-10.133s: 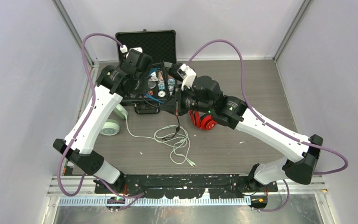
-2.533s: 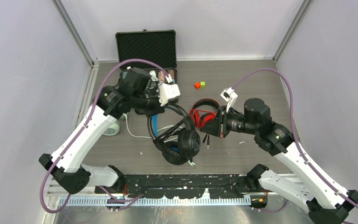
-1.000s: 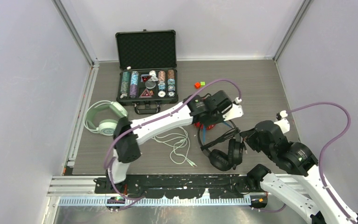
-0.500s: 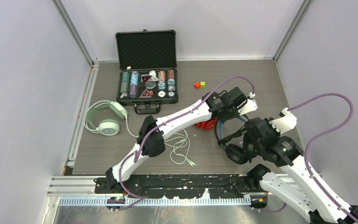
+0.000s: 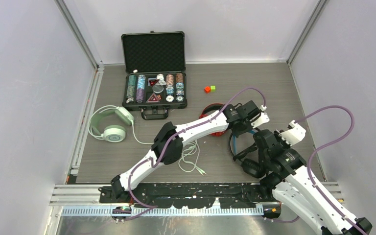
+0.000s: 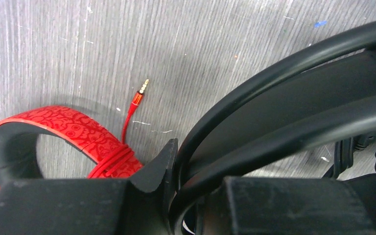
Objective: Wrap the headphones
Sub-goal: Place the headphones at the corner of the board.
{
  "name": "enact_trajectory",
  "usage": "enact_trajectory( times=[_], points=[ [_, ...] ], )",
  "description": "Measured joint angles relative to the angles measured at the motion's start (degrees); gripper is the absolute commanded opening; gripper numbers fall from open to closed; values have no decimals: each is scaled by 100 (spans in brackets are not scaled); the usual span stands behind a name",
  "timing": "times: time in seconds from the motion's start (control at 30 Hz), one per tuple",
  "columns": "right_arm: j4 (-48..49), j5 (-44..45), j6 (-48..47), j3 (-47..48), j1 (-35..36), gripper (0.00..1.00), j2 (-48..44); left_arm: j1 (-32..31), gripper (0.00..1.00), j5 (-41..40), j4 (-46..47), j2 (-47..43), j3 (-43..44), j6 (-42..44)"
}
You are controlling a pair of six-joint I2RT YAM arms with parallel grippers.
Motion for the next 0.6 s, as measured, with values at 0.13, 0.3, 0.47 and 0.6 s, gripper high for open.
enact_trajectory(
  times=[0.13,0.3,0.47,0.6],
  points=[
    [68,-31,94,-221,-33,0,-116,0,33,138,0,26,-20,-149],
    [214,-79,254,-302,-55,0,-87,9,47,387,131,20,-238,-407],
    [223,-107,533,-302,-144,0,-48,13,58,555,297,0,-634,-605],
    [179,-103,796,-302,-225,0,66,105,59,798,494,-20,-713,-946]
  ],
)
